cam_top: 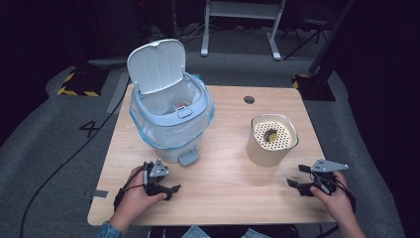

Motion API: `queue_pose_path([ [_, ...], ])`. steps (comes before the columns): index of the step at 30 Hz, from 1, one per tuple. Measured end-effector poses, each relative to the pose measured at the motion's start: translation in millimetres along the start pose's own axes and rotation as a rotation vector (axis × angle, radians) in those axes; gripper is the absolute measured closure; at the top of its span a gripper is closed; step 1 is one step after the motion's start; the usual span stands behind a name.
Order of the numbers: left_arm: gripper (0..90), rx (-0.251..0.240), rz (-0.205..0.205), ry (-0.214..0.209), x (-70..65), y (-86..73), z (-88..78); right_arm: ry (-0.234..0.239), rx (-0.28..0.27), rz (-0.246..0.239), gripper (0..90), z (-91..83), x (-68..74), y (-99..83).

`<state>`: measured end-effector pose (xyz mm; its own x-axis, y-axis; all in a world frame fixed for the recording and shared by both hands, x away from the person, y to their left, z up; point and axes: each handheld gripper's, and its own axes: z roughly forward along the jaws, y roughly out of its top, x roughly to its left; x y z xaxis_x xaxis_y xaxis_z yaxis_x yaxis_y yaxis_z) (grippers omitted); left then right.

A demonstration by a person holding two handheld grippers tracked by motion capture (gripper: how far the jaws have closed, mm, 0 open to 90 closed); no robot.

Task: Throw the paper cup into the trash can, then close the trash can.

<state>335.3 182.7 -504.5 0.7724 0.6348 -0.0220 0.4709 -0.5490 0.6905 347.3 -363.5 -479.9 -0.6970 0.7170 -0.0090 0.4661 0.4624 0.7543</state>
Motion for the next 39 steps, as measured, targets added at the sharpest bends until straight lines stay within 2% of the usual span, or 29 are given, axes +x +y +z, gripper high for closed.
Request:
queue_pose_path([
  [3, 15.9, -0.002, -0.003, 0.001, 0.0, -0.1, -0.1, -0.028, 0.005, -0.011, 18.4, 5.6, 0.3, -6.4],
  [5, 17.1, -0.004, -0.007, 0.003, 0.3, -0.2, -0.3, -0.030, 0.009, -0.010, 17.7, 7.3, 0.0, -8.4],
  [6, 18.5, -0.005, -0.014, 0.006, 0.4, -0.4, -0.6, -0.030, 0.047, 0.002, 15.2, 13.5, -0.8, -14.0],
  [7, 18.5, -0.009, -0.016, 0.008, 1.1, -0.4, -0.9, -0.030, 0.047, 0.002, 15.2, 13.5, -0.8, -14.0],
  [8, 21.5, -0.016, -0.027, 0.007, 2.8, -1.0, -1.9, -0.028, 0.033, 0.030, 13.1, 16.9, -1.3, -17.7],
  [15, 29.5, -0.040, -0.072, -0.021, 7.6, -3.3, -5.1, -0.030, 0.033, 0.029, 12.9, 17.0, -1.0, -17.7],
  [17, 31.6, -0.024, -0.094, -0.029, 8.3, -2.8, -9.2, -0.030, 0.032, 0.030, 12.9, 17.0, -1.0, -17.7],
  [21, 31.4, -0.042, -0.090, -0.030, 9.4, -1.5, -14.9, -0.030, 0.032, 0.030, 12.9, 17.0, -1.0, -17.7],
  [22, 31.6, -0.055, -0.087, -0.040, 10.8, 0.6, -20.3, -0.030, 0.032, 0.030, 12.9, 17.0, -1.0, -17.7],
  [26, 32.3, -0.087, -0.087, -0.032, 14.2, 4.6, -31.2, -0.030, 0.032, 0.030, 12.9, 17.0, -1.0, -17.7],
  [30, 31.9, -0.142, -0.107, -0.031, 22.9, 8.7, -51.3, -0.030, 0.032, 0.030, 12.9, 17.0, -0.9, -17.7],
  [31, 31.9, -0.142, -0.107, -0.031, 22.9, 8.7, -51.3, -0.030, 0.032, 0.030, 12.9, 17.0, -0.9, -17.7],
  [34, 32.7, -0.174, -0.101, -0.019, 33.9, 10.0, -67.4, -0.030, 0.032, 0.030, 12.9, 17.0, -1.0, -17.7],
  [39, 33.7, -0.199, -0.094, -0.007, 43.4, 13.1, -81.4, -0.030, 0.032, 0.030, 12.9, 17.0, -1.0, -17.8],
])
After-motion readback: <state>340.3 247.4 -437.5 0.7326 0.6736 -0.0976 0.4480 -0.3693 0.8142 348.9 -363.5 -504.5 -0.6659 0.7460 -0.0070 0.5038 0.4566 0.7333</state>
